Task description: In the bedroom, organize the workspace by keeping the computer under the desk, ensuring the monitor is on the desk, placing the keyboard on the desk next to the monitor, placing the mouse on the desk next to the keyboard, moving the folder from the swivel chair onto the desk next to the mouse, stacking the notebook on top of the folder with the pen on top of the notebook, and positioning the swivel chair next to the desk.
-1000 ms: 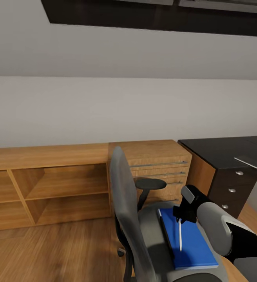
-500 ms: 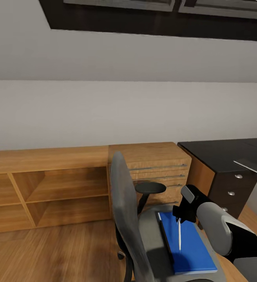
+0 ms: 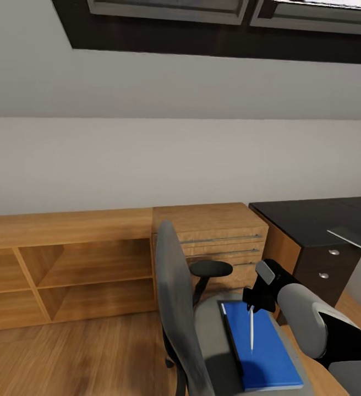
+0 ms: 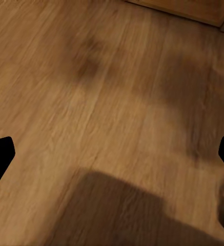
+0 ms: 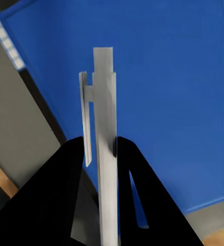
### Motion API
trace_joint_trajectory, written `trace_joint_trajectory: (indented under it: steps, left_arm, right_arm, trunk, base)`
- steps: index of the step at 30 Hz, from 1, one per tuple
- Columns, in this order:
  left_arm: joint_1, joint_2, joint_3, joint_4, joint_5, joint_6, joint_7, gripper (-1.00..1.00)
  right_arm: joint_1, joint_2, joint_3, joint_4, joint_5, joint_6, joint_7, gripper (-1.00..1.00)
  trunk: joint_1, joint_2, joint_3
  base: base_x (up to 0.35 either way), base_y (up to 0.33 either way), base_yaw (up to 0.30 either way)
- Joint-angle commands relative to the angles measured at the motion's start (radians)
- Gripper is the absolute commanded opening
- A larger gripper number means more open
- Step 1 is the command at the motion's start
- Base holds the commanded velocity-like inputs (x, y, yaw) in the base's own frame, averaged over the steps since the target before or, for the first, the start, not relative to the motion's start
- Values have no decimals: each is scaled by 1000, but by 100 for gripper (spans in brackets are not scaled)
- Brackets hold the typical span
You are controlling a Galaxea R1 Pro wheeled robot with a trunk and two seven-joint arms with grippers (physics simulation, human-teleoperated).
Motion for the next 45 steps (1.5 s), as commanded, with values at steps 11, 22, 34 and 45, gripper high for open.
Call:
trace_joint_trajectory:
  steps: [11,22,34,45]
  left_arm:
    - [-1,0,-9,1,11,-1,-5,100]
    - [-1,0,-10,2,12,2,-5,100]
    - [-1,9,-11,4,11,3,-5,100]
    - [-1,14,-12,4,11,3,-5,100]
  right_arm:
    - [0,3,-2,-27,-14,-2,-7,-100]
    - [1,13,0,-26,-8,-56,-6,-100]
    - [3,42,4,-25,2,-123,-9,-100]
    - [4,48,4,-25,2,-128,-8,-100]
  trunk:
    - [-42,77,34]
    - [-54,98,43]
    - [-54,98,43]
    - [-54,98,43]
  base:
    - [0,0,0]
    - [0,0,0]
    - [0,0,45]
    - [0,-1,218]
